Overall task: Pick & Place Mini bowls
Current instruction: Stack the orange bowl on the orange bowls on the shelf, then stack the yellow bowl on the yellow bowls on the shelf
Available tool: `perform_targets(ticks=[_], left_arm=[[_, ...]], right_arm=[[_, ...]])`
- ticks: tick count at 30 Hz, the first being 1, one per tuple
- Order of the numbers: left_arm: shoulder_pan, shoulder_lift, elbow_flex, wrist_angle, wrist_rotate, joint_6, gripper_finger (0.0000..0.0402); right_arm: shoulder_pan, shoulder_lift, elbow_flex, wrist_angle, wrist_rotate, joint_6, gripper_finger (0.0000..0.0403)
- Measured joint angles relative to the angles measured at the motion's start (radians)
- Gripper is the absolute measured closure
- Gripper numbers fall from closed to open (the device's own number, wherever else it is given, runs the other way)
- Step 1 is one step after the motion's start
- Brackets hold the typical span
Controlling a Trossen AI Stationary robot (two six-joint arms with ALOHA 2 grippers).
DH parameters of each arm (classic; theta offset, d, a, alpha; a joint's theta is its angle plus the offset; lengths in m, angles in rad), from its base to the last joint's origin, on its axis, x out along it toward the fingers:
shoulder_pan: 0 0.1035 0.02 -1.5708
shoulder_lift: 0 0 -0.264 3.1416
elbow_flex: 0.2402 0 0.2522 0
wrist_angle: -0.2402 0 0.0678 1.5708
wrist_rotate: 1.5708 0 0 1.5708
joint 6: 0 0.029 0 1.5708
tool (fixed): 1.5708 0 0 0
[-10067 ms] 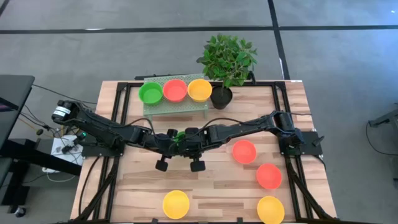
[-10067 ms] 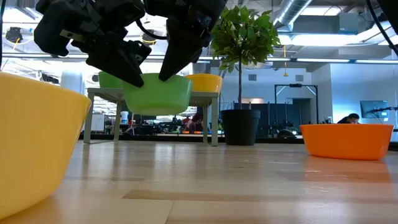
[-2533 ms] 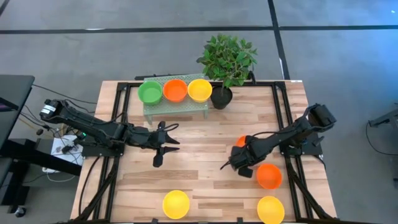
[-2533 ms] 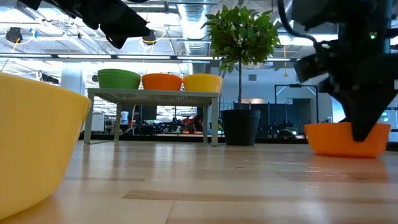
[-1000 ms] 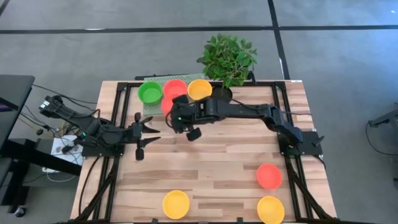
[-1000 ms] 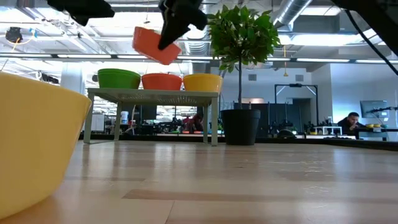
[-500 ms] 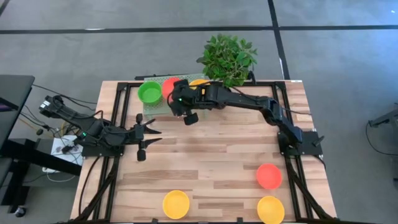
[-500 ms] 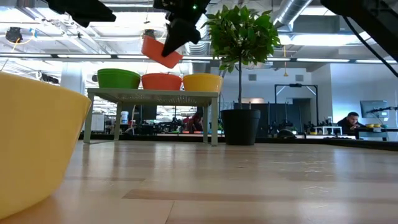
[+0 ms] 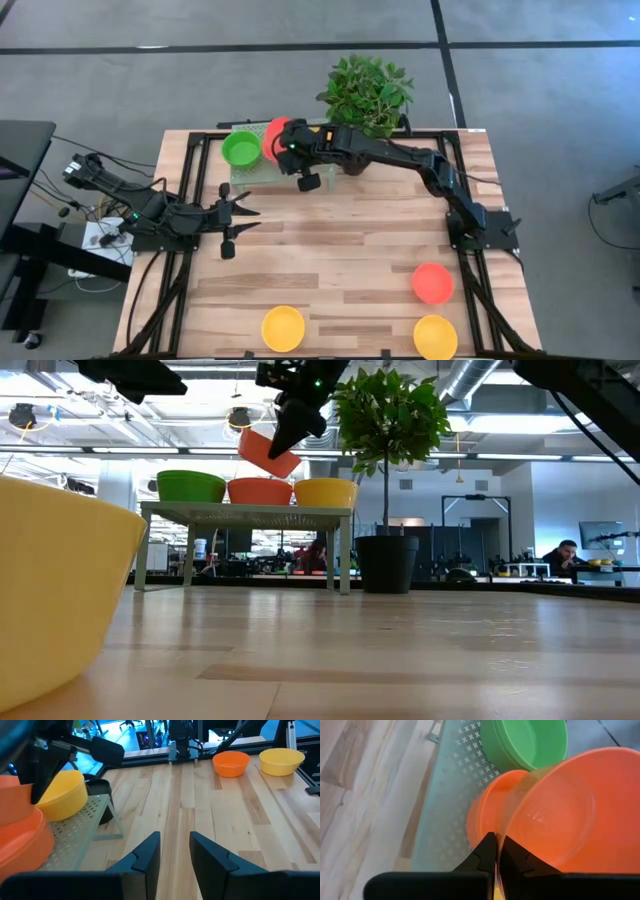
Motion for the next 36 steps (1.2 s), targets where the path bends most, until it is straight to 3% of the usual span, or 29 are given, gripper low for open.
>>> perform_targets(ticks=[6, 18, 29, 36], left_arm=[[0.0, 0.0, 0.0, 0.0, 0.0, 0.0, 0.0295], [0.0, 0.0, 0.0, 0.0, 0.0, -0.001, 0.0295], [0.0, 0.0, 0.0, 0.0, 0.0, -0.001, 0.0295], [0.0, 0.0, 0.0, 0.0, 0.0, -0.001, 0.0295]], right_arm=[[-0.014, 0.0, 0.0, -0.012, -0.047, 0.009, 0.0398], [-0.033, 0.03, -0.003, 0.004, -0.045, 0.052, 0.0396], [-0.03, 0.05, 0.0, 0.024, -0.016, -0.006, 0.0337], [-0.01, 0.05, 0.003, 0.016, -0.005, -0.008, 0.0323]])
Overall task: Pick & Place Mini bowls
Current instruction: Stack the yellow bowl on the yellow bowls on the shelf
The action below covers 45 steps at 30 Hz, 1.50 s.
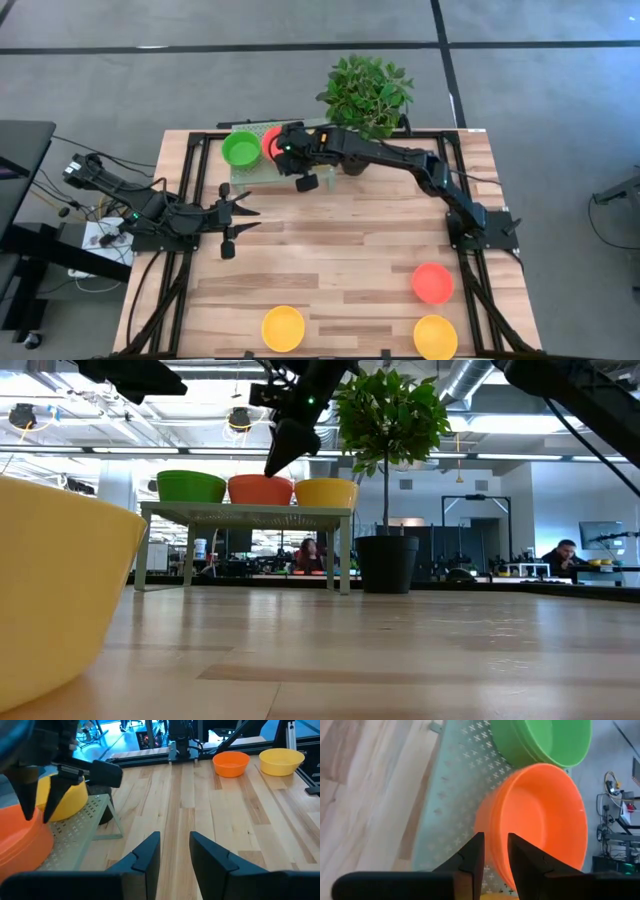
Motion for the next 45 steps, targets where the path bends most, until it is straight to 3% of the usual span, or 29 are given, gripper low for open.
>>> perform_targets(ticks=[12, 17, 26, 30, 34, 40, 45], left_arm=[[0.0, 0.002, 0.0, -0.001, 0.0, -0.007, 0.0295], [0.0, 0.02, 0.001, 0.0, 0.0, -0.007, 0.0295], [0.0, 0.081, 0.001, 0.0, 0.002, -0.015, 0.0295], [0.0, 0.1, 0.001, 0.006, 0.002, -0.016, 0.0295], [0.0, 0.1, 0.001, 0.015, 0.02, -0.049, 0.0295], [0.0, 0.127, 0.001, 0.112, 0.026, -0.087, 0.0295], [0.012, 0.271, 0.025, 0.21, 0.167, -0.062, 0.0295]], right_arm=[[0.164, -0.071, 0.018, -0.088, 0.095, 0.051, 0.0323], [0.244, -0.141, 0.014, -0.234, 0.095, 0.184, 0.0323], [0.338, -0.255, -0.035, -0.46, 0.03, 0.582, 0.0323], [0.384, -0.318, -0.212, -0.484, 0.031, 0.68, 0.0324], [0.43, -0.452, -0.506, -0.395, 0.043, 0.79, 0.0324], [0.488, -0.758, -1.029, 0.008, 0.044, 0.929, 0.0324], [0.49, -0.969, -1.372, 0.365, 0.039, 1.019, 0.0324]])
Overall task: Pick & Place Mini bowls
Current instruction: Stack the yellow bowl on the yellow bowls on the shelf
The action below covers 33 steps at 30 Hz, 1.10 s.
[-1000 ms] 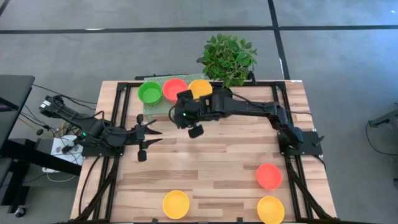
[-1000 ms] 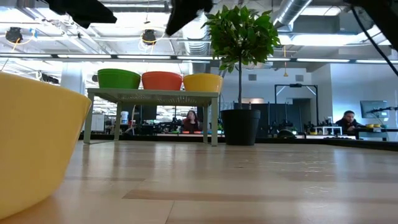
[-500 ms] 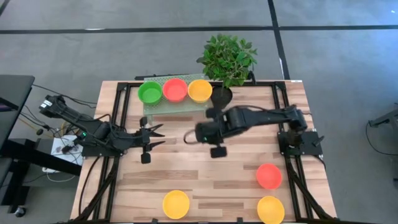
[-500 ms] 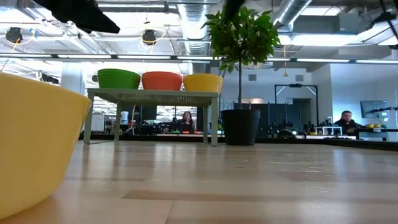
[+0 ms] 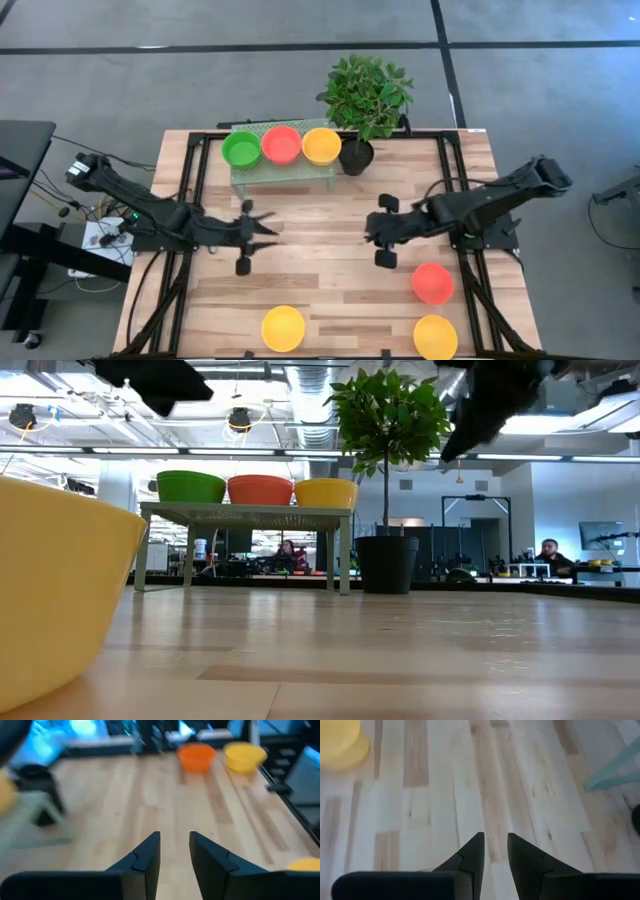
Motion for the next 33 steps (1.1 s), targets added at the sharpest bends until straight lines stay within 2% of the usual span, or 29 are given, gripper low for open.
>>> perform_targets(ticks=[2, 6, 9, 12, 16, 19, 24, 28, 33], left_arm=[[0.014, 0.08, 0.034, -0.008, 0.081, -0.033, 0.0295], [0.034, 0.239, 0.14, -0.108, 0.315, -0.138, 0.0295], [0.024, 0.336, 0.223, -0.195, 0.447, -0.256, 0.0295], [-0.014, 0.402, 0.269, -0.207, 0.536, -0.33, 0.0295], [-0.07, 0.45, 0.285, -0.213, 0.553, -0.335, 0.0295], [-0.08, 0.471, 0.285, -0.216, 0.506, -0.343, 0.0295], [-0.065, 0.529, 0.285, -0.214, 0.478, -0.464, 0.0295], [-0.065, 0.59, 0.284, -0.195, 0.527, -0.499, 0.0295], [-0.054, 0.612, 0.284, -0.139, 0.587, -0.55, 0.0295]], right_arm=[[-0.011, -0.054, -0.096, 0.112, 0.001, 0.027, 0.0324], [-0.045, -0.109, -0.226, 0.27, 0.003, 0.029, 0.0324], [-0.075, -0.116, -0.27, 0.315, 0.0, 0.019, 0.0324], [-0.106, -0.113, -0.275, 0.303, -0.025, -0.018, 0.0324], [-0.128, -0.111, -0.275, 0.31, -0.062, -0.024, 0.0324], [-0.135, -0.111, -0.275, 0.309, -0.078, -0.024, 0.0324], [-0.135, -0.111, -0.275, 0.311, -0.079, -0.068, 0.0324], [-0.14, -0.111, -0.275, 0.317, -0.079, -0.137, 0.0324], [-0.153, -0.111, -0.275, 0.32, -0.079, -0.146, 0.0324]])
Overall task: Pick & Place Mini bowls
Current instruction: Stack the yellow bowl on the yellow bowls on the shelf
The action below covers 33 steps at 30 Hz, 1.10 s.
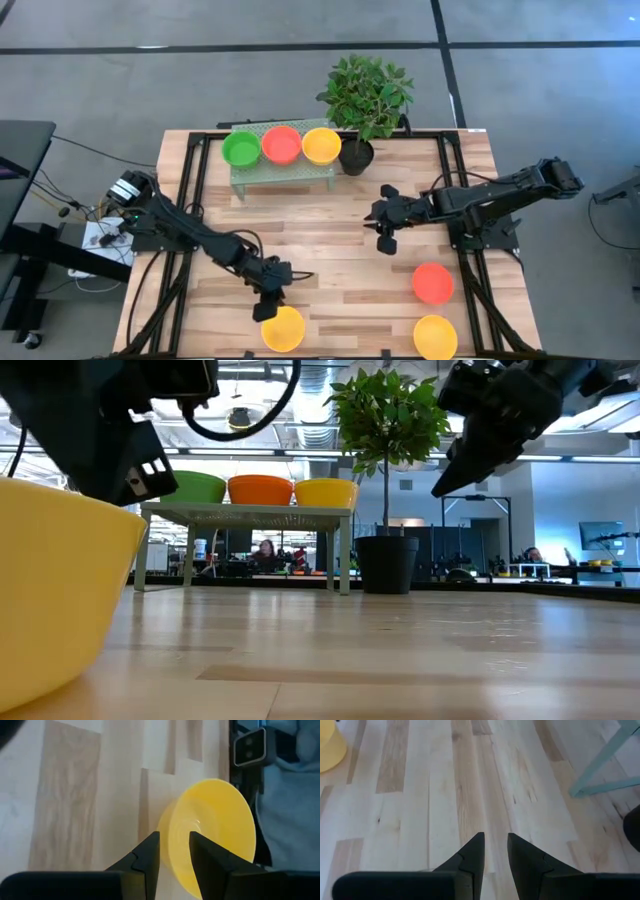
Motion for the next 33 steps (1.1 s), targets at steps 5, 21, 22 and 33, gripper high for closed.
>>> perform_targets(ticks=[5, 21, 22, 33], left_arm=[[0.01, 0.007, 0.001, -0.002, 0.003, -0.017, 0.0295], [0.017, 0.062, 0.0, 0.02, 0.069, -0.019, 0.0295], [0.018, 0.065, 0.001, 0.021, 0.069, -0.018, 0.0295], [0.031, 0.112, -0.001, 0.023, 0.076, -0.006, 0.0308]], right_arm=[[-0.009, 0.0, 0.0, 0.018, 0.0, 0.001, 0.0324], [-0.005, 0.0, 0.0, 0.024, 0.0, 0.002, 0.0324], [-0.005, 0.0, 0.0, 0.024, 0.0, 0.002, 0.0324], [-0.005, 0.0, 0.0, 0.023, 0.0, 0.002, 0.0324]])
